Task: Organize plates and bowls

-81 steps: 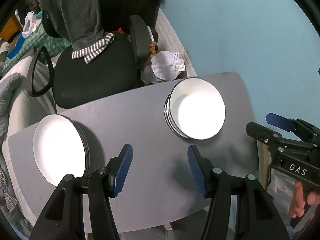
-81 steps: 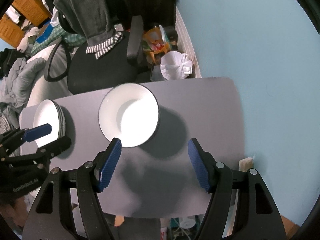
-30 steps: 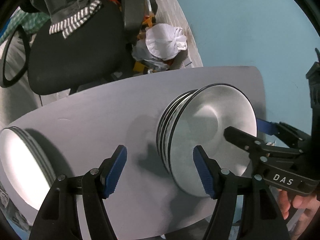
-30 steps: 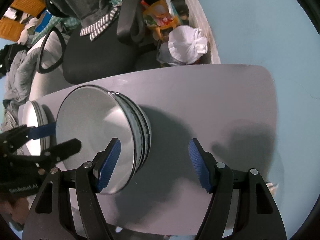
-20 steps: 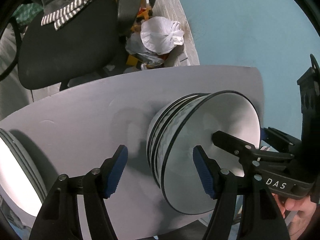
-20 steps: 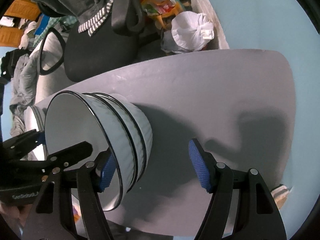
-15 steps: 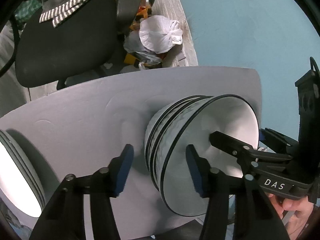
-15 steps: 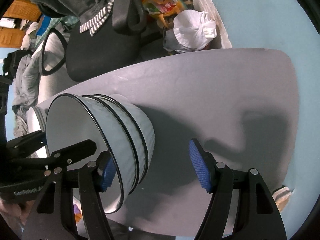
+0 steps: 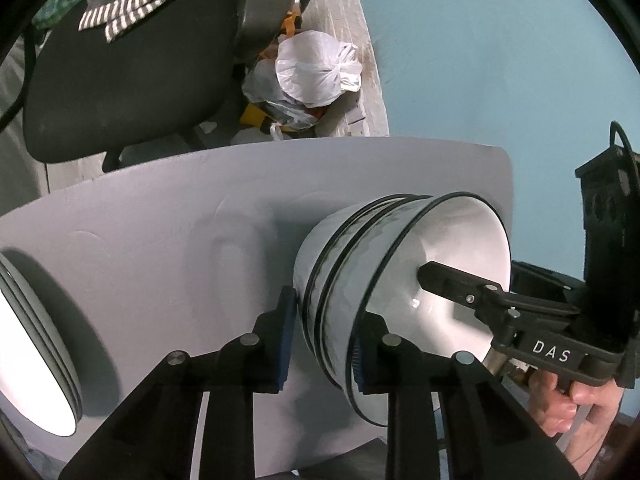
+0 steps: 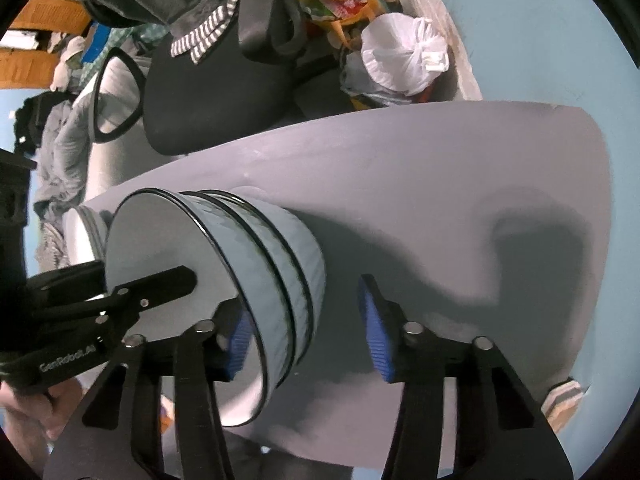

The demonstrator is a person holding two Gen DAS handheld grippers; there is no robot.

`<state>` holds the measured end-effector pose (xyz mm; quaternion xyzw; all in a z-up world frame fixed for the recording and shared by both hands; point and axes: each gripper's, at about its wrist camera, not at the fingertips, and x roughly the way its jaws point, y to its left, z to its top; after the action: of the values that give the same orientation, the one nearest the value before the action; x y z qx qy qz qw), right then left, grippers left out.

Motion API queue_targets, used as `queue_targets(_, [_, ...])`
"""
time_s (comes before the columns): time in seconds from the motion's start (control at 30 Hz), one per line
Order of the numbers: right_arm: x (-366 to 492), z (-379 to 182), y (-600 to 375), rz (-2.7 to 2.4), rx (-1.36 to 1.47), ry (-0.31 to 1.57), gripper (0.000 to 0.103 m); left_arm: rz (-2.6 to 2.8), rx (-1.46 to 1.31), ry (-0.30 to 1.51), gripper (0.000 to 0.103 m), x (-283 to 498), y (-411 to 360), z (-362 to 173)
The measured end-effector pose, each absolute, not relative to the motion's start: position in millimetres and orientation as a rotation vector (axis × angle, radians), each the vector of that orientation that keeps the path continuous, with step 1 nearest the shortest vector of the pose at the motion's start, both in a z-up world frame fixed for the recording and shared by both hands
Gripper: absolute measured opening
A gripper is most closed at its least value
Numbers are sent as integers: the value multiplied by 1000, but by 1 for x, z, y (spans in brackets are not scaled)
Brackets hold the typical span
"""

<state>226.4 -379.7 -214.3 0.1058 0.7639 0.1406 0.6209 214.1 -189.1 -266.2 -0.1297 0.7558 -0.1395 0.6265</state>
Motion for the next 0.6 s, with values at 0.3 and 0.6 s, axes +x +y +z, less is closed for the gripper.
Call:
queue_targets(0.3, [226, -216, -380, 363, 294, 1763, 29, -348, -313, 1725, 24, 214, -186, -268])
queue_targets(0.6, [224, -214, -383, 370, 291, 1771, 24, -344, -313, 1713, 24, 212, -187, -266])
